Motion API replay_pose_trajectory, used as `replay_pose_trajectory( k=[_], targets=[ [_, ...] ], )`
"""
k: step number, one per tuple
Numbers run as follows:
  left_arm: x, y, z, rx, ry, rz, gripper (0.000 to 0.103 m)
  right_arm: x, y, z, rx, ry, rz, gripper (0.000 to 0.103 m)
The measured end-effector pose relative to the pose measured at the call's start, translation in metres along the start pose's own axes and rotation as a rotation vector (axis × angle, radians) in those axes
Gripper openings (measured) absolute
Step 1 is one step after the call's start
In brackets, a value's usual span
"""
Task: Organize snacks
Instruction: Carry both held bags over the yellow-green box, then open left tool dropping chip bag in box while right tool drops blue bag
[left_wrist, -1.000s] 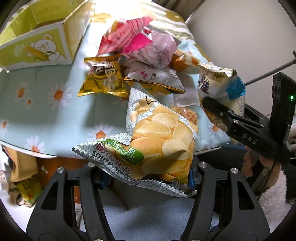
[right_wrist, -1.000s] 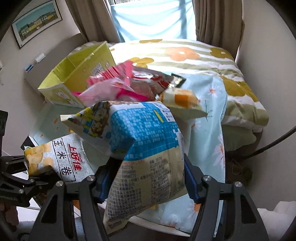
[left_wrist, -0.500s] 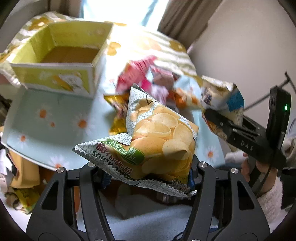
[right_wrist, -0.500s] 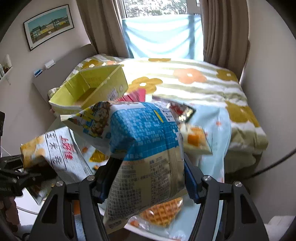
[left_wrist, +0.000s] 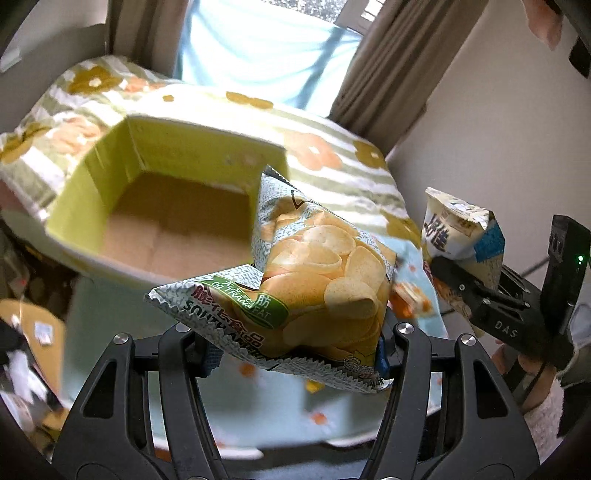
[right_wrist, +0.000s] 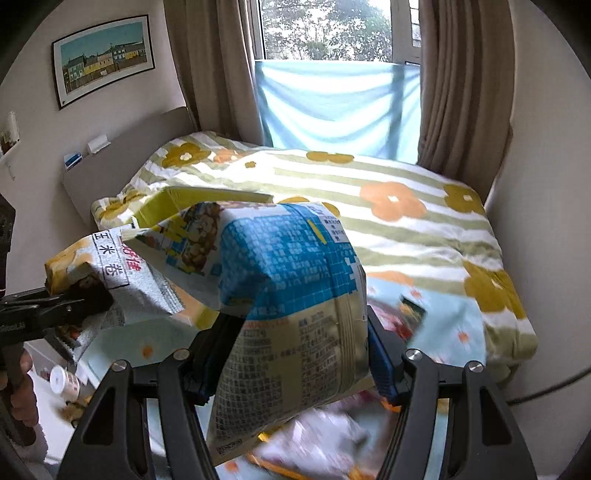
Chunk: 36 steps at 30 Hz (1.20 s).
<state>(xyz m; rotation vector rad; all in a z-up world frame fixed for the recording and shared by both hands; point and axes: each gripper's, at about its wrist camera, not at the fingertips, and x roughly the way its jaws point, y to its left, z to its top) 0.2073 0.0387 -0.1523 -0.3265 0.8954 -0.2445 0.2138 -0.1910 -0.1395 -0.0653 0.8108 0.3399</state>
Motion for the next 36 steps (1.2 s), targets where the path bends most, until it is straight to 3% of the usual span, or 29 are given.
replay_pose_trajectory(
  k=[6, 11, 16, 24, 26, 29, 36],
  targets=[
    [0.006, 0.059, 0.060, 0.004, 0.002, 0.013, 0.057, 0.047, 0.047, 0.053, -0.011, -0.002, 0.009, 0.061],
    [0.024, 0.107, 0.098, 0.024, 0.051, 0.043, 0.057, 0.089, 0.082, 0.082, -0.002, 0.029, 0.024, 0.061],
    [0.051, 0.144, 0.109, 0.066, 0.135, 0.083, 0.057, 0.131, 0.112, 0.089, 0.024, 0.093, 0.036, 0.061],
    [0.082, 0.166, 0.093, 0.118, 0.229, 0.178, 0.059, 0.170, 0.124, 0.074, 0.062, 0.208, 0.051, 0.061],
    [0.085, 0.169, 0.089, 0.121, 0.237, 0.194, 0.063, 0.175, 0.123, 0.073, 0.063, 0.224, 0.055, 0.061],
    [0.088, 0.175, 0.086, 0.093, 0.257, 0.183, 0.100, 0.182, 0.124, 0.071, 0.057, 0.245, 0.059, 0.061],
    [0.076, 0.177, 0.080, 0.077, 0.249, 0.201, 0.102, 0.187, 0.125, 0.065, 0.059, 0.262, 0.046, 0.062]
  ],
)
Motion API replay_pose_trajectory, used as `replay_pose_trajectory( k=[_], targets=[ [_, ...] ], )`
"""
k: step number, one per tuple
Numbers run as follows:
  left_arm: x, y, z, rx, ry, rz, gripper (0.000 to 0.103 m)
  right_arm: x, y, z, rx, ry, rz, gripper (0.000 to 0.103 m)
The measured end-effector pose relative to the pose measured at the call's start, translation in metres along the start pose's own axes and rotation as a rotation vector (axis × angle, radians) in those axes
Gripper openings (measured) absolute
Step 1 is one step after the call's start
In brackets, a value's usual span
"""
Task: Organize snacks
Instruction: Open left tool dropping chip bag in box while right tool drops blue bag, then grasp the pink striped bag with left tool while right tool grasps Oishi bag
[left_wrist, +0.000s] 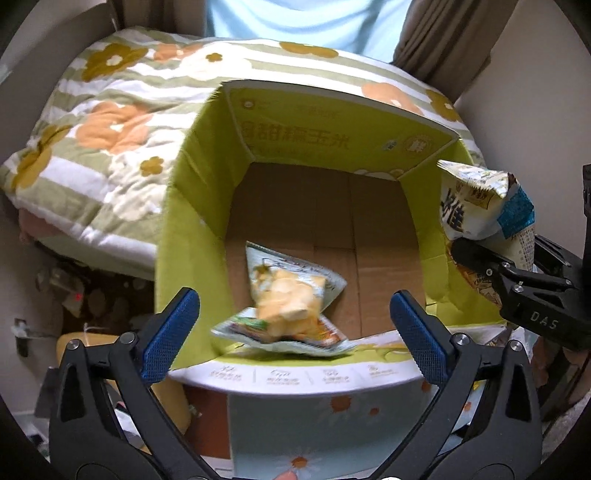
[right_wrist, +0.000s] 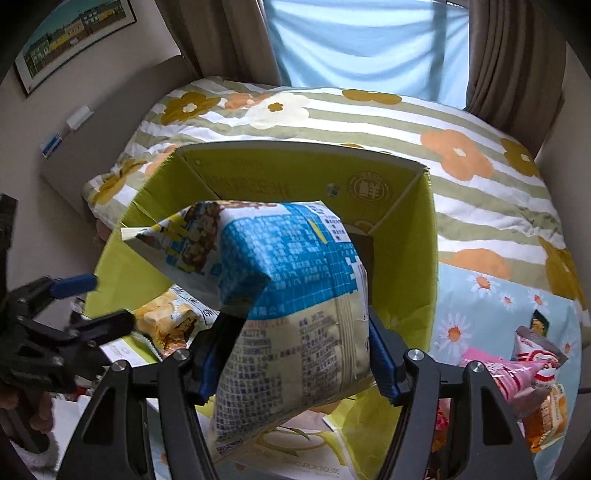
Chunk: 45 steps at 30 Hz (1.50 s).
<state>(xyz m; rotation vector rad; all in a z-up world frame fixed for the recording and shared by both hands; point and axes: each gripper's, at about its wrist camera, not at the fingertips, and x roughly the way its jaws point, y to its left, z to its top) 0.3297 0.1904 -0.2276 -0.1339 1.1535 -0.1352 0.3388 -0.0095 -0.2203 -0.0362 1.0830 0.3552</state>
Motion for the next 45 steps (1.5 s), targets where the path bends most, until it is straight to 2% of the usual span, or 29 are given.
replay_pose_trajectory(
  k=[6, 8, 9, 10, 12, 20, 30, 38, 45],
  targets=[
    [-0.013, 0.007, -0.005, -0.025, -0.025, 0.010, 0.102, 0.008, 0.007, -0.002, -0.014, 0.027, -0.002, 0.066],
    [-0.015, 0.009, -0.007, -0.032, -0.028, 0.008, 0.102, 0.010, 0.009, -0.004, -0.006, 0.024, -0.001, 0.084],
    [-0.015, 0.010, -0.007, -0.035, -0.030, 0.008, 0.102, 0.010, 0.009, -0.006, 0.000, 0.015, 0.016, 0.101],
    [-0.015, 0.010, -0.008, -0.038, -0.030, 0.007, 0.102, 0.010, 0.009, -0.008, 0.004, 0.006, 0.031, 0.103],
    [-0.014, 0.012, -0.009, -0.045, -0.026, 0.007, 0.102, 0.009, 0.009, -0.012, 0.014, -0.002, 0.043, 0.103],
    [-0.020, 0.009, -0.013, -0.034, -0.050, 0.015, 0.102, 0.000, 0.007, -0.022, 0.031, 0.012, 0.001, 0.103],
    [-0.026, -0.003, -0.016, 0.010, -0.067, -0.008, 0.102, -0.029, 0.009, -0.029, 0.070, -0.048, -0.009, 0.103],
    [-0.030, -0.030, -0.014, 0.085, -0.088, -0.070, 0.102, -0.062, -0.007, -0.039, 0.134, -0.104, -0.059, 0.103],
    [-0.035, -0.071, -0.011, 0.159, -0.114, -0.119, 0.102, -0.107, -0.045, -0.055, 0.212, -0.172, -0.139, 0.103]
  ],
)
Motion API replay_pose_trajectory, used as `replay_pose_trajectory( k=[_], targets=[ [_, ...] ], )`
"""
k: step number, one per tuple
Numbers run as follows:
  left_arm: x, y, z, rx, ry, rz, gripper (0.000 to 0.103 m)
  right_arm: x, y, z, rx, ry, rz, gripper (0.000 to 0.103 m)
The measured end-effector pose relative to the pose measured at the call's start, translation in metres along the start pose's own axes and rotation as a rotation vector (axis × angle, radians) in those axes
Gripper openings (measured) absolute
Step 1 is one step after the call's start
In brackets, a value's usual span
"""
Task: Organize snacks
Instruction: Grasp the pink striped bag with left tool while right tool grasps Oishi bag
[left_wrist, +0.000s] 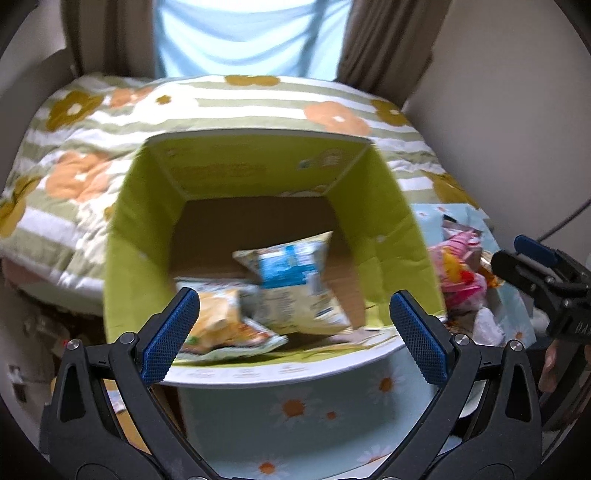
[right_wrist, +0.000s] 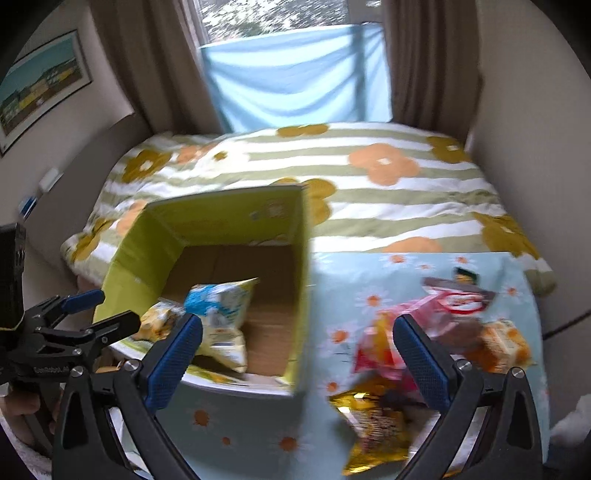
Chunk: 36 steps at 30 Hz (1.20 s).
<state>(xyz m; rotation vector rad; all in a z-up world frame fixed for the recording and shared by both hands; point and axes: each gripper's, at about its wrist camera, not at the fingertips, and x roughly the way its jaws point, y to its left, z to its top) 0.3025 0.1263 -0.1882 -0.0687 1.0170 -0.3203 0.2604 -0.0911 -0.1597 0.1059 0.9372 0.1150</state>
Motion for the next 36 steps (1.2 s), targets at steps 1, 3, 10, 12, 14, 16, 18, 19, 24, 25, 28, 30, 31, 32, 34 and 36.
replay_pose_trajectory(
  k=[1, 3, 10, 12, 14, 16, 18, 19, 24, 25, 28, 30, 31, 32, 34, 36],
  targets=[
    [-0.001, -0.009, 0.001, 0.013, -0.006, -0.007, 0.102, -0.005, -0.008, 0.000, 0.009, -0.009, -0.009, 0.103],
    [-0.002, -0.026, 0.003, 0.036, -0.016, -0.017, 0.102, -0.017, -0.028, 0.000, 0.027, -0.030, -0.033, 0.103],
    [0.000, -0.096, 0.007, 0.070, -0.045, -0.045, 0.102, -0.041, -0.105, -0.001, 0.073, -0.051, -0.083, 0.103],
    [0.002, -0.120, 0.007, 0.068, -0.048, -0.051, 0.102, -0.043, -0.126, -0.002, 0.068, -0.040, -0.086, 0.103],
    [0.006, -0.139, 0.006, 0.071, -0.047, -0.053, 0.102, -0.045, -0.143, -0.004, 0.048, -0.037, -0.095, 0.103],
    [0.013, -0.163, 0.007, 0.085, -0.041, -0.044, 0.102, -0.042, -0.161, -0.006, 0.023, -0.018, -0.091, 0.103],
    [0.020, -0.185, 0.007, 0.095, -0.036, -0.030, 0.102, -0.035, -0.176, -0.007, 0.010, -0.001, -0.072, 0.103],
    [0.025, -0.196, 0.007, 0.098, -0.035, -0.023, 0.102, -0.032, -0.183, -0.007, 0.003, 0.006, -0.061, 0.103],
    [0.048, -0.239, 0.013, 0.102, -0.022, 0.005, 0.102, -0.009, -0.213, -0.012, -0.056, 0.054, 0.000, 0.103],
    [0.054, -0.248, 0.015, 0.105, -0.016, 0.012, 0.102, -0.004, -0.216, -0.012, -0.069, 0.063, 0.010, 0.103],
    [0.074, -0.264, 0.025, 0.112, 0.019, 0.041, 0.102, 0.011, -0.226, -0.013, -0.108, 0.085, 0.053, 0.103],
    [0.087, -0.270, 0.030, 0.109, 0.043, 0.046, 0.102, 0.021, -0.230, -0.014, -0.127, 0.098, 0.074, 0.103],
    [0.095, -0.272, 0.033, 0.107, 0.061, 0.048, 0.102, 0.026, -0.232, -0.014, -0.136, 0.106, 0.085, 0.103],
    [0.102, -0.273, 0.035, 0.106, 0.075, 0.049, 0.102, 0.029, -0.232, -0.014, -0.142, 0.111, 0.092, 0.103],
    [0.117, -0.275, 0.038, 0.107, 0.106, 0.055, 0.102, 0.039, -0.233, -0.015, -0.156, 0.124, 0.111, 0.103],
    [0.132, -0.274, 0.041, 0.106, 0.140, 0.056, 0.102, 0.049, -0.232, -0.016, -0.172, 0.138, 0.129, 0.103]
  ],
)
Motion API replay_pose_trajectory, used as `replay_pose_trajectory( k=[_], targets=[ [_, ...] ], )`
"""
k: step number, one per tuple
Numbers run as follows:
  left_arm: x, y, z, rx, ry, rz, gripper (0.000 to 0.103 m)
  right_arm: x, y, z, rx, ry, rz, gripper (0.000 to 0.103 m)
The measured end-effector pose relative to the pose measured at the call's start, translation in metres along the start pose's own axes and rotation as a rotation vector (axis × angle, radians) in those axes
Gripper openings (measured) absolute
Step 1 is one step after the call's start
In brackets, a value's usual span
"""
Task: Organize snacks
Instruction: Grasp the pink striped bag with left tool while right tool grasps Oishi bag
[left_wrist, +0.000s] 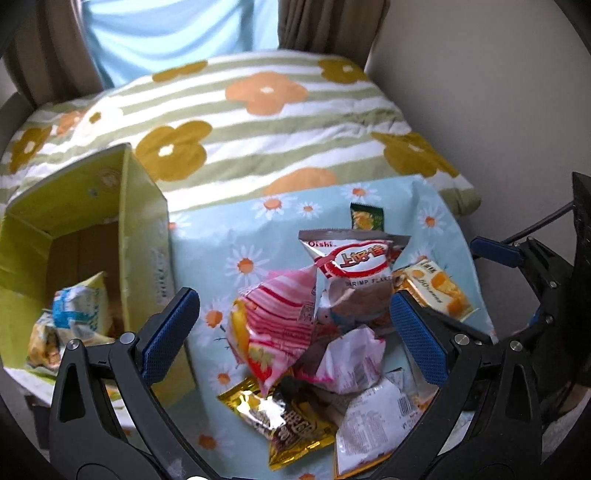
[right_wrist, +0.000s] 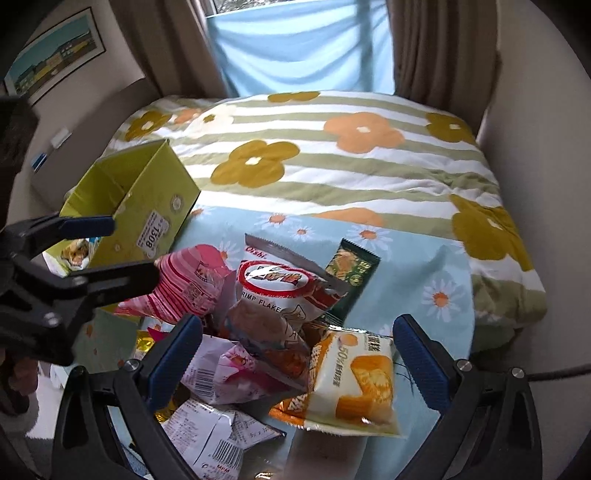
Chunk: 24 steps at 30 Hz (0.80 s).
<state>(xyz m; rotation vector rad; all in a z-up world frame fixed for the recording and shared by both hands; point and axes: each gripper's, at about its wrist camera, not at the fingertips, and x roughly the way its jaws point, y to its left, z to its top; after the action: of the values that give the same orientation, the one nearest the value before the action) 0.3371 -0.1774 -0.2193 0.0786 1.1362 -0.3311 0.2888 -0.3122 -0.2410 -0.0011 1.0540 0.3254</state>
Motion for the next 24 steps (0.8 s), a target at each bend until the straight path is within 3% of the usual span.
replay_pose_trajectory(
  k=[10, 18, 24],
  targets=[
    [0.060, 0.006, 0.006, 0.023, 0.151, 0.013, 0.100, 0.046, 0.008, 0.009, -0.101, 0.066, 0.020, 0.103],
    [0.089, 0.020, 0.001, 0.021, 0.261, 0.019, 0.077, 0.074, 0.010, 0.011, -0.158, 0.113, 0.059, 0.103],
    [0.104, 0.022, -0.007, 0.045, 0.324, 0.027, 0.064, 0.086, 0.013, 0.008, -0.207, 0.130, 0.090, 0.103]
  ],
)
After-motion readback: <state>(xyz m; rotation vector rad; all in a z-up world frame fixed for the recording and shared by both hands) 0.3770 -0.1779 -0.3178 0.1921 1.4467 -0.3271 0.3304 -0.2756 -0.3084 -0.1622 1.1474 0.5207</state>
